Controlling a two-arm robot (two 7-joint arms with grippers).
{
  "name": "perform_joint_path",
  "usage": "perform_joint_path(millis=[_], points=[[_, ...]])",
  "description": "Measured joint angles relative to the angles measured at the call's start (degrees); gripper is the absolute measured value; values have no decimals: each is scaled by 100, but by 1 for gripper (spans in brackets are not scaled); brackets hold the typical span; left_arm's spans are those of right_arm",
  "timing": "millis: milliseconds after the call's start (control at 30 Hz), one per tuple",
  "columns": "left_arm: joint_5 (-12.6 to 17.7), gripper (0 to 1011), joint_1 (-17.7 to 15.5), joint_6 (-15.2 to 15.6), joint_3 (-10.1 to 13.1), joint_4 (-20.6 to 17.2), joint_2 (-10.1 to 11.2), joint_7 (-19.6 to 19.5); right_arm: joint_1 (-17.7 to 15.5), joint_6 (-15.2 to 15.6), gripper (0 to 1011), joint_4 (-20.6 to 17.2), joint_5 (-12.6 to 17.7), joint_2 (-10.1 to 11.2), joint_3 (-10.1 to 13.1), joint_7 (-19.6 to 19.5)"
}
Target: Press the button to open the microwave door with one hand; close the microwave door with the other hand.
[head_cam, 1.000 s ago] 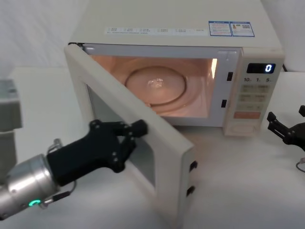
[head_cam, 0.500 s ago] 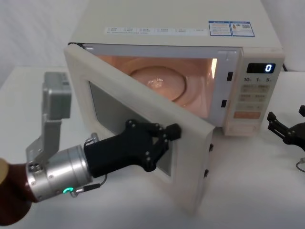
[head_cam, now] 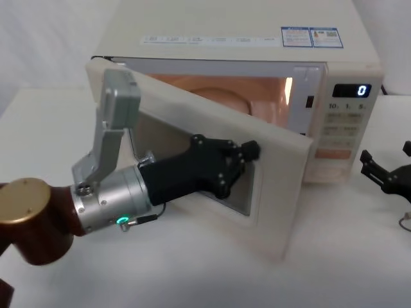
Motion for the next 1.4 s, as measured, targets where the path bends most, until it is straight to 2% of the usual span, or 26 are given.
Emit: perform_joint_path(millis=[200,533,1033,1400], points=[[69,0,-335,37,176,308,-127,223,0,0,1002,0,0,0,0,0],[246,0,-569,-39,382,656,-353,756,0,0,1002,0,0,0,0,0],[428,0,-759,-199,590,1016,-766,977,0,0,1002,0,0,0,0,0],[690,0,-1077,-345,715,1467,-1204,1088,0,1,1002,0,0,0,0,0]])
